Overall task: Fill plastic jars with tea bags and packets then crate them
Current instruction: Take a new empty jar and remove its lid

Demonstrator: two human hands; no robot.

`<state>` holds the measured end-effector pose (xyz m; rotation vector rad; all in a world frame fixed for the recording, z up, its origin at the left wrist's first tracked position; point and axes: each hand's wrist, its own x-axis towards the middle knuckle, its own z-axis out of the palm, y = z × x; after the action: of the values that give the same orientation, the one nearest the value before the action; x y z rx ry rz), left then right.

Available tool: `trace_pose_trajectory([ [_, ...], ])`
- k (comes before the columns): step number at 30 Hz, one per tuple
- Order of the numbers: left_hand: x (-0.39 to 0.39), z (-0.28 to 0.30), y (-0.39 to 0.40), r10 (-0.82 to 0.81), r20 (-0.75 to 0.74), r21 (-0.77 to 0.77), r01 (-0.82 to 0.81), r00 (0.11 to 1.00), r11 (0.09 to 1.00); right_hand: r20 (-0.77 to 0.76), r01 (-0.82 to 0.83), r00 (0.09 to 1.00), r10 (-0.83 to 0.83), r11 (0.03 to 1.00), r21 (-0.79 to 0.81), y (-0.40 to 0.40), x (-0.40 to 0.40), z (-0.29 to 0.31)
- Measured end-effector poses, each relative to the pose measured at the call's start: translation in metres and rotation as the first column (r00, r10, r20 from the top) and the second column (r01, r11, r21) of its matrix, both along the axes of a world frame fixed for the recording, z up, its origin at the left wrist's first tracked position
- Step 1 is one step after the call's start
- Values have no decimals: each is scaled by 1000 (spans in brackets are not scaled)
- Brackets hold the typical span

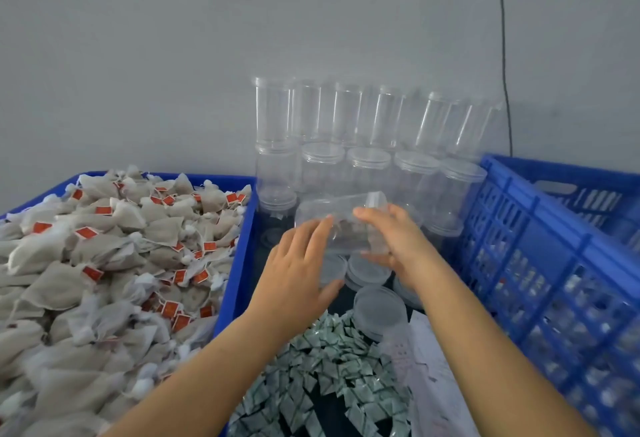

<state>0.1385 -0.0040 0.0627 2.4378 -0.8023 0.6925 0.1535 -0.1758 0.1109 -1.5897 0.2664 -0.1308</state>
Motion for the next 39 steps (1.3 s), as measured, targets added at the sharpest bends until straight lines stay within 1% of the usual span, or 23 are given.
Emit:
trace_pose_trajectory([
  [2, -2, -4, 0, 8, 48, 154, -15, 999, 988, -99, 2, 995, 18, 979, 203, 3, -19, -29],
  [3, -1, -6, 1, 17, 67, 255, -34, 998, 966, -153, 22, 988, 22, 960, 280, 3, -26, -41],
  [5, 1, -10, 1, 5, 135, 467, -68, 991, 882, -265, 38, 961, 78, 913, 407, 2, -38, -62],
  [6, 1, -11, 1, -21, 178, 554, -82, 984, 829, -297, 7, 943, 152, 882, 472, 1, -43, -69],
  [8, -4, -8, -1, -109, 254, 686, -100, 961, 720, -319, -77, 896, 308, 817, 571, -5, -49, -79],
  [9, -8, -5, -3, -151, 300, 725, -122, 942, 678, -324, -106, 873, 365, 789, 605, -10, -50, -83],
  [10, -12, -4, -5, -184, 354, 731, -149, 917, 666, -324, -133, 848, 419, 761, 635, -16, -52, -86],
  [12, -17, -6, -11, -266, 468, 700, -169, 843, 694, -291, -207, 801, 524, 697, 687, -28, -52, -88],
  [14, -18, -10, -18, -359, 537, 679, -139, 763, 721, -230, -293, 752, 618, 626, 723, -38, -54, -90],
  [15, -18, -11, -20, -379, 558, 677, -141, 738, 722, -200, -335, 723, 661, 590, 735, -42, -56, -91],
  [16, -18, -12, -23, -390, 578, 678, -156, 717, 718, -176, -365, 697, 695, 555, 748, -44, -57, -93],
  [18, -19, -15, -28, -406, 604, 682, -180, 686, 709, -124, -367, 667, 735, 468, 804, -45, -60, -97],
  [20, -21, -16, -31, -413, 609, 685, -186, 678, 705, -81, -337, 662, 745, 392, 856, -44, -63, -97],
  [21, -21, -16, -33, -415, 603, 691, -185, 682, 699, -79, -322, 666, 742, 382, 866, -44, -64, -97],
  [23, -23, -14, -34, -412, 598, 687, -175, 688, 705, -111, -318, 677, 727, 425, 847, -44, -64, -95],
  [25, -24, -11, -34, -409, 589, 674, -144, 697, 725, -177, -325, 690, 702, 518, 791, -43, -64, -93],
  [26, -24, -10, -34, -404, 582, 666, -129, 705, 735, -216, -321, 709, 671, 580, 749, -42, -64, -92],
  [29, -25, -8, -31, -339, 551, 643, -130, 763, 755, -322, -239, 824, 466, 802, 548, -40, -62, -91],
  [30, -25, -8, -31, -319, 534, 646, -136, 783, 751, -346, -202, 851, 396, 854, 479, -40, -62, -90],
  [32, -23, -10, -30, -245, 453, 659, -138, 857, 739, -372, -138, 889, 265, 932, 336, -39, -63, -85],
  [34, -23, -9, -28, -162, 381, 656, -143, 910, 741, -368, -81, 920, 135, 984, 159, -38, -64, -80],
  [35, -22, -10, -28, -134, 352, 651, -139, 926, 746, -346, -78, 933, 98, 994, 73, -37, -65, -77],
  [39, -16, -13, -28, -75, 245, 618, -96, 967, 780, -190, -157, 974, 120, 969, -189, -35, -68, -69],
])
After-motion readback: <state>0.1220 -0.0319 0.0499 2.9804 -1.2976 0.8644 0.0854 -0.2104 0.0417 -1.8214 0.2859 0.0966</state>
